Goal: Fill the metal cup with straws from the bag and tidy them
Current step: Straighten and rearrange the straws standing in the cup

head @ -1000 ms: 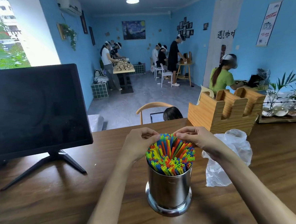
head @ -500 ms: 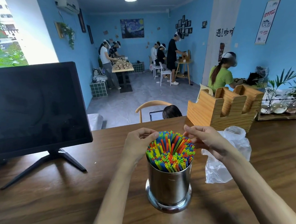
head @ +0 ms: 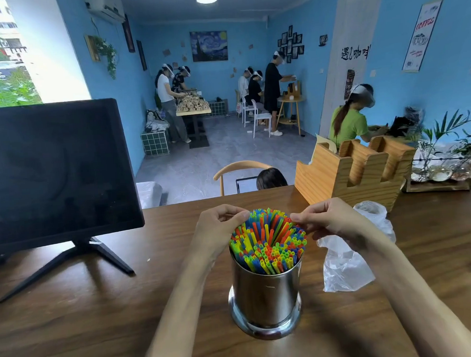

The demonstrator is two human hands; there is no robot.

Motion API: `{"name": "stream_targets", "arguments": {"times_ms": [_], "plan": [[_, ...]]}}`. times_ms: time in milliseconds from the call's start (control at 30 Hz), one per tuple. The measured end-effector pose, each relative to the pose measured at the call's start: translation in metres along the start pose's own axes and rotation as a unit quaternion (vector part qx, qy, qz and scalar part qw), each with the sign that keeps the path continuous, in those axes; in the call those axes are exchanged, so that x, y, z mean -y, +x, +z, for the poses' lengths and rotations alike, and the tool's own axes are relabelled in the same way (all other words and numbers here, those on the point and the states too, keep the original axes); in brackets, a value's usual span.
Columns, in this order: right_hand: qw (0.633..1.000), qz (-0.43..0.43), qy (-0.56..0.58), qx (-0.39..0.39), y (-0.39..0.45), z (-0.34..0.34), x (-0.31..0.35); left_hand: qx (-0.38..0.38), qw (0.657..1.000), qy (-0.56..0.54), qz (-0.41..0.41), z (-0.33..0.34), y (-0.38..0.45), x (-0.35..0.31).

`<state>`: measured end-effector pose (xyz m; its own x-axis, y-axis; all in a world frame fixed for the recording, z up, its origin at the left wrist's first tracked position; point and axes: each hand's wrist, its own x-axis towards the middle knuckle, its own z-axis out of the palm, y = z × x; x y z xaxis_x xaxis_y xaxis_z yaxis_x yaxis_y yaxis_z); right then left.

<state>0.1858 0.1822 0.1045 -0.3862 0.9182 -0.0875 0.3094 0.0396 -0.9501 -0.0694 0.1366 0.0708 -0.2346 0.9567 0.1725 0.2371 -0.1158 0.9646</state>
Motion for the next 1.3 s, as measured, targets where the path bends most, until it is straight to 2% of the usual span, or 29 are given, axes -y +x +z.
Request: {"name": "stream_targets", "arguments": {"times_ms": [200,400,567,733,833,967,1100,1300], "plan": [[0.998,0.007,-0.062,0.014,0.002,-0.002,0.011,0.009,1.0,0.019,0.0,0.002,0.001,-0.004],[0.997,0.006,-0.072,0.016,0.005,-0.001,0.016,0.007,1.0,0.02,0.006,0.002,0.0,-0.003],[0.996,-0.016,-0.081,-0.032,0.008,0.005,0.019,0.002,1.0,0.027,0.003,0.002,-0.001,-0.004],[0.978,-0.131,-0.056,-0.151,0.006,0.005,0.032,0.001,0.997,0.068,0.03,0.0,-0.003,-0.006],[0.943,-0.249,0.028,-0.221,0.002,0.0,0.052,0.023,0.991,0.104,0.085,0.0,-0.007,-0.016],[0.875,-0.37,0.168,-0.262,-0.009,-0.008,0.078,0.082,0.988,0.056,0.12,0.002,-0.011,-0.032],[0.846,-0.38,0.242,-0.285,-0.013,-0.007,0.084,0.111,0.983,0.029,0.144,0.005,-0.015,-0.047],[0.866,-0.319,0.267,-0.278,-0.012,0.005,0.069,0.072,0.984,-0.023,0.16,-0.004,-0.024,-0.055]]}}
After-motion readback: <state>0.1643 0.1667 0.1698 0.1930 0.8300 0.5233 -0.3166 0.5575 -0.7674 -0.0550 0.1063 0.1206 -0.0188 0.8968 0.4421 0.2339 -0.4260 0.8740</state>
